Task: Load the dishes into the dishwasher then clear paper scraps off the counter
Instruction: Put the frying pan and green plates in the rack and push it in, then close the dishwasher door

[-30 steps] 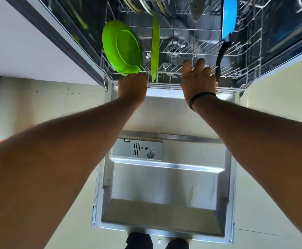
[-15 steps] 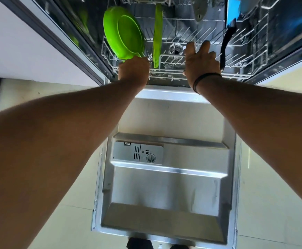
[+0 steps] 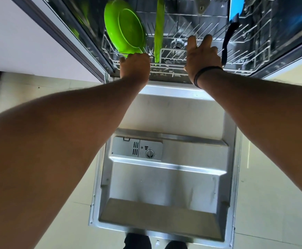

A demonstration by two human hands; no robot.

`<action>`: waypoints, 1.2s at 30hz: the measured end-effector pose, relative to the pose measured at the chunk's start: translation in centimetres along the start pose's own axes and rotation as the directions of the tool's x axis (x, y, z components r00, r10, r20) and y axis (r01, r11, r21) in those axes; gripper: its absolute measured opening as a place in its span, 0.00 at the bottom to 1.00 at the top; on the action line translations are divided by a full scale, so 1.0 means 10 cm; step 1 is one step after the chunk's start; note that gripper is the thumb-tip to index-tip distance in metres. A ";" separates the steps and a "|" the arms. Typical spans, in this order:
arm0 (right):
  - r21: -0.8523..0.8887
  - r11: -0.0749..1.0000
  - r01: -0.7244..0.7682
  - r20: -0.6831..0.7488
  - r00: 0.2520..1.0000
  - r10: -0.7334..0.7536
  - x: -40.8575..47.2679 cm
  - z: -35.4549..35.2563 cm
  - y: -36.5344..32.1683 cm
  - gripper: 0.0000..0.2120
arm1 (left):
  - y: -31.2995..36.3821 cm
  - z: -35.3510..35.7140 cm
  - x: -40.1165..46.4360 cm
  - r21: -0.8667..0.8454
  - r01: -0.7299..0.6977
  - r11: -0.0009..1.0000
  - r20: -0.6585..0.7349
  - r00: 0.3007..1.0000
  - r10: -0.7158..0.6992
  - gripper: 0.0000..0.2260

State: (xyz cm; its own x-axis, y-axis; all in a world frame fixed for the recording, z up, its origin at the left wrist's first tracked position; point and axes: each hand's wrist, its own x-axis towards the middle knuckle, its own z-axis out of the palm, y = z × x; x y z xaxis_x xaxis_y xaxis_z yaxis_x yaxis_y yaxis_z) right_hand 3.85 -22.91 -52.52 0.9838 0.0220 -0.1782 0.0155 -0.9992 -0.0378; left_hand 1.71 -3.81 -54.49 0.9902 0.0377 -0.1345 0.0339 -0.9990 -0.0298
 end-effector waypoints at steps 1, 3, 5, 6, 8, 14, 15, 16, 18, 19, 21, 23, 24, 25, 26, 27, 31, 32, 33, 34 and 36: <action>-0.015 1.000 -0.002 0.013 1.000 0.002 0.01 -0.02 -0.01 0.26 | 0.00 0.00 -0.02 0.012 -0.006 1.000 0.005 1.000 0.006 0.13; -0.035 0.999 -0.007 0.054 0.998 0.009 0.03 -0.08 0.00 0.27 | 0.02 0.00 -0.08 0.038 -0.014 0.999 0.018 1.000 0.013 0.14; -0.031 0.999 -0.007 0.094 0.996 0.010 0.10 -0.10 0.02 0.27 | 0.03 0.01 -0.18 0.043 -0.008 0.999 0.042 0.999 0.006 0.17; -0.031 0.999 -0.013 0.128 0.992 0.017 0.13 -0.09 0.03 0.27 | 0.03 0.01 -0.24 0.034 0.000 0.999 0.053 0.999 -0.002 0.19; 0.064 0.996 -0.060 0.148 0.988 0.050 0.07 -0.13 0.03 0.29 | 0.01 0.00 -0.40 0.001 0.001 1.000 0.053 0.999 -0.001 0.24; 0.177 0.980 -0.091 0.029 0.996 0.087 -1.07 -0.13 0.00 0.51 | -0.07 -0.11 -1.24 -0.110 -0.085 0.990 0.033 0.995 0.089 0.29; 0.212 0.974 -0.075 0.042 0.997 0.068 -1.36 -0.07 0.01 0.51 | -0.10 -0.10 -1.40 -0.134 -0.065 0.989 0.053 0.996 0.073 0.29; 0.237 0.969 -0.073 0.080 0.995 0.055 -1.63 0.00 0.02 0.49 | -0.13 -0.09 -1.55 -0.156 -0.046 0.987 0.077 0.995 0.058 0.28; 0.245 0.966 -0.082 0.189 0.981 0.035 -2.20 0.15 0.05 0.44 | -0.21 -0.06 -1.92 -0.195 -0.019 0.981 0.129 0.991 0.045 0.28; 0.241 0.967 -0.084 0.240 0.971 0.025 -2.48 0.21 0.05 0.42 | -0.26 -0.04 -2.15 -0.214 -0.004 0.977 0.159 0.986 0.039 0.28; 0.241 0.966 -0.091 0.319 0.948 0.010 -2.97 0.32 0.04 0.39 | -0.34 0.02 -2.60 -0.243 0.034 0.969 0.206 0.978 0.017 0.28; 0.225 0.971 -0.086 0.396 0.918 -0.011 -3.39 0.38 0.00 0.37 | -0.40 0.07 -3.09 -0.257 0.083 0.963 0.257 0.966 -0.014 0.28; 0.225 0.971 -0.082 0.432 0.901 -0.025 -3.59 0.41 -0.03 0.37 | -0.41 0.10 -3.34 -0.259 0.103 0.960 0.292 0.956 -0.024 0.28; 0.229 0.971 -0.075 0.460 0.887 -0.040 -3.76 0.43 -0.06 0.36 | -0.41 0.13 -3.57 -0.259 0.119 0.959 0.325 0.945 -0.029 0.28; 0.230 0.971 -0.062 0.477 0.877 -0.057 -3.89 0.44 -0.10 0.36 | -0.41 0.16 -3.75 -0.257 0.131 0.958 0.355 0.934 -0.032 0.28; 0.224 0.974 -0.044 0.494 0.866 -0.075 -4.04 0.45 -0.14 0.36 | -0.39 0.18 -3.95 -0.259 0.147 0.955 0.384 0.922 -0.038 0.28; 0.209 0.976 0.062 0.549 0.818 -0.170 -4.60 0.52 -0.31 0.35 | -0.27 0.33 -4.66 -0.345 0.297 0.890 0.482 0.870 -0.103 0.27; 0.198 0.975 0.097 0.566 0.801 -0.194 -4.76 0.57 -0.35 0.34 | -0.23 0.38 -4.85 -0.382 0.354 0.853 0.519 0.847 -0.119 0.27; 0.184 0.974 0.130 0.583 0.784 -0.214 -4.92 0.64 -0.38 0.34 | -0.18 0.44 -5.03 -0.416 0.417 0.808 0.566 0.814 -0.129 0.26; 0.168 0.974 0.151 0.602 0.767 -0.223 -5.08 0.71 -0.41 0.34 | -0.15 0.50 -5.21 -0.426 0.476 0.770 0.622 0.772 -0.133 0.26; 0.156 0.976 0.149 0.634 0.743 -0.215 -5.32 0.86 -0.44 0.33 | -0.11 0.61 -5.48 -0.390 0.557 0.734 0.707 0.691 -0.148 0.24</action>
State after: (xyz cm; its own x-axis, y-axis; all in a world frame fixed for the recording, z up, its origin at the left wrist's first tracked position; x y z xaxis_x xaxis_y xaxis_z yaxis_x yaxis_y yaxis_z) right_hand -50.12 -19.39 -51.30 0.6137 0.2526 -0.7480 0.1339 -0.9670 -0.2167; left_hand -53.46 -4.58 -53.17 0.5833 0.1918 -0.7892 0.6288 -0.7217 0.2894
